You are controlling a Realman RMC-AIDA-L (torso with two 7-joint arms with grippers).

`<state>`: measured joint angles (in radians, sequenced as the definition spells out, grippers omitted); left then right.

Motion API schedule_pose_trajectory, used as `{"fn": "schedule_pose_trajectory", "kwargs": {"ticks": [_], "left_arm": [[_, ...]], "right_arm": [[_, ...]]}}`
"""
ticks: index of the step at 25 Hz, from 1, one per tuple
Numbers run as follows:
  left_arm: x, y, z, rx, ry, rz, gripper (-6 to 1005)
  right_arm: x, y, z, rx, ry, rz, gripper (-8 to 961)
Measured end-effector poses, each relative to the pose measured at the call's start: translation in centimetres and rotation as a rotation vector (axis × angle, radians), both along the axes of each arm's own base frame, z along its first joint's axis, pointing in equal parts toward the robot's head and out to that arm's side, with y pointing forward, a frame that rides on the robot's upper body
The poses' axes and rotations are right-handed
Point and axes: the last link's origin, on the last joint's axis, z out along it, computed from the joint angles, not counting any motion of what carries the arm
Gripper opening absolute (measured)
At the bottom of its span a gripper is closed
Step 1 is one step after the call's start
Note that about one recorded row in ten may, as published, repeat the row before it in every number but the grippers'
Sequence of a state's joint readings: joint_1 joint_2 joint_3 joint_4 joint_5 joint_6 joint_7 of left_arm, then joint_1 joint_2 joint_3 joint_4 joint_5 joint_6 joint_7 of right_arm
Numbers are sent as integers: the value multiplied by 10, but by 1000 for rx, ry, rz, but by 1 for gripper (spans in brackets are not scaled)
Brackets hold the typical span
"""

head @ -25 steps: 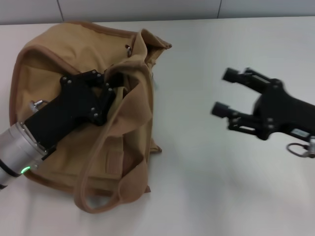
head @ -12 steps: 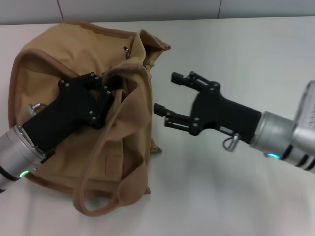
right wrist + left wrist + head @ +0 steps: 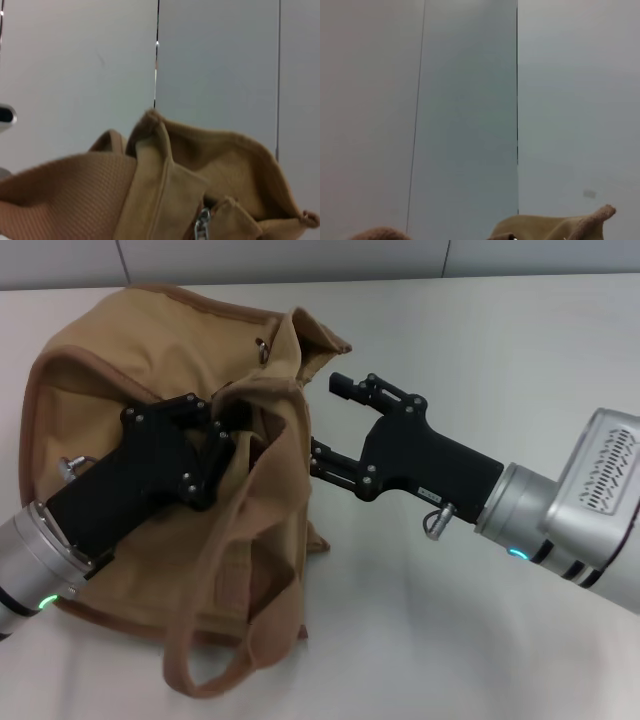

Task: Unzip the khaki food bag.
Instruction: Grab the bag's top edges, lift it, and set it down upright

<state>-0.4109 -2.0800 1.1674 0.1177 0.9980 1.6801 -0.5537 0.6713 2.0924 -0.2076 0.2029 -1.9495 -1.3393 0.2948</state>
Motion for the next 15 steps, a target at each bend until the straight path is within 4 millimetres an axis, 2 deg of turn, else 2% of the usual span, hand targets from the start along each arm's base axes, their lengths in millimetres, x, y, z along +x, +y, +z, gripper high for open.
{"fn": "schedule_pose_trajectory", "kwargs": {"ticks": [3,9,15], "left_arm": [[0,-1,0,0,-4,-4,62],[1,-1,0,-4,-4,-7,62],[1,-1,0,-7,-7,-8,62]], "right_arm": [[-1,1,-2,-3,-5,-1,802],[-6,-2,-5,3,-2,10,642],[-10,-7,-8,9,1,35,381]]}}
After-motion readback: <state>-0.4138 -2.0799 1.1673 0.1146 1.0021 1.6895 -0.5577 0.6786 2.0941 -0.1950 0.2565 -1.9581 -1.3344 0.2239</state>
